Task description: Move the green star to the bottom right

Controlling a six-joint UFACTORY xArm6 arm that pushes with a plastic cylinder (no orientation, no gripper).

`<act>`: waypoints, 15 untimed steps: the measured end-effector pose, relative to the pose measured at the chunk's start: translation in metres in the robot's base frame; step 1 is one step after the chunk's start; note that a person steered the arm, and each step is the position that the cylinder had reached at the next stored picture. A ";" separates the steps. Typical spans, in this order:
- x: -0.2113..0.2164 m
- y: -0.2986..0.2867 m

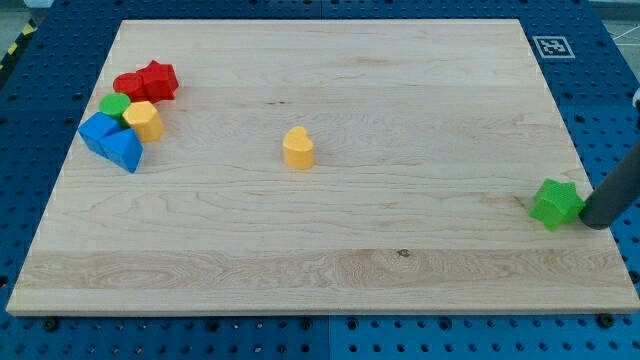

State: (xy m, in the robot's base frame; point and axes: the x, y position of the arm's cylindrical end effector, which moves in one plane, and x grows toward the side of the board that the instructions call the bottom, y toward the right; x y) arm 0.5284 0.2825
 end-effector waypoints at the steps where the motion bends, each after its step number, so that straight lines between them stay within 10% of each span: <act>1: -0.062 0.003; 2: -0.110 0.002; 8: 0.004 -0.007; 11: -0.050 -0.032; 15: 0.035 -0.051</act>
State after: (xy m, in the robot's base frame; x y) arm 0.5638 0.2313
